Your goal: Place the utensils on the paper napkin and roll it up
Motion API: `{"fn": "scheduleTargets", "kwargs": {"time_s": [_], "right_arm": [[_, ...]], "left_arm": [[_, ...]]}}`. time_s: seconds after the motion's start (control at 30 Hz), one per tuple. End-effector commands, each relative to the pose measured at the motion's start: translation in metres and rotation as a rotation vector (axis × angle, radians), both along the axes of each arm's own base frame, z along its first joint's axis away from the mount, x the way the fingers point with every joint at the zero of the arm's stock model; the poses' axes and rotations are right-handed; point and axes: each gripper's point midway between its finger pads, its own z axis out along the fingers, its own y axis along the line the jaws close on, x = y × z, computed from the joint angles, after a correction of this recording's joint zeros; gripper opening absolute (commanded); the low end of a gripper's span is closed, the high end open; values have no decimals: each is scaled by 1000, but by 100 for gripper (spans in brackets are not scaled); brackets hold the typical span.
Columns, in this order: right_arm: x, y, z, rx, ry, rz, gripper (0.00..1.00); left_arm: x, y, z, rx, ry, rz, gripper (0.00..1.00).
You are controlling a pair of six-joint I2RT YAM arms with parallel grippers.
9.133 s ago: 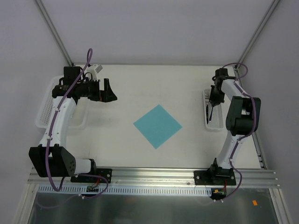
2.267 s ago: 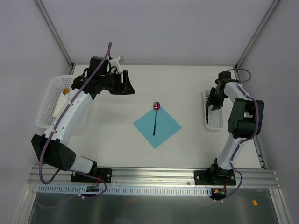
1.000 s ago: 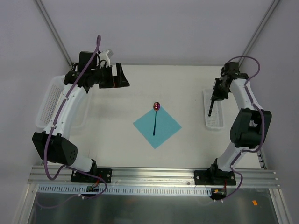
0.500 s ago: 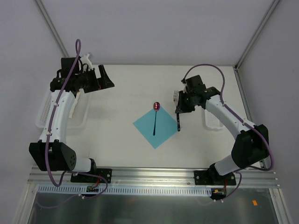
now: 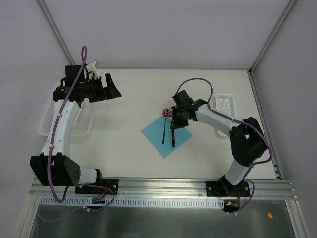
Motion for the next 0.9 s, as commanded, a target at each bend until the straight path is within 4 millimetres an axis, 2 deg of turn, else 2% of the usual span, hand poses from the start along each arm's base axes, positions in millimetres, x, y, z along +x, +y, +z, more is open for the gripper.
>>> {"fn": "scheduleTargets", "kwargs": {"time_s": [0.0,0.3,0.87], "right_arm": [[24,11,4,9,-51,-89,0],[30,28,-12,12,-27,-89,0],[43,34,-29,-22,-17,-85,0]], "left_arm": [[-4,2,5,19,-38,-12,99],[-5,6,0,32,-33,-10,99],[0,8,-6,15,-7,-6,99]]}}
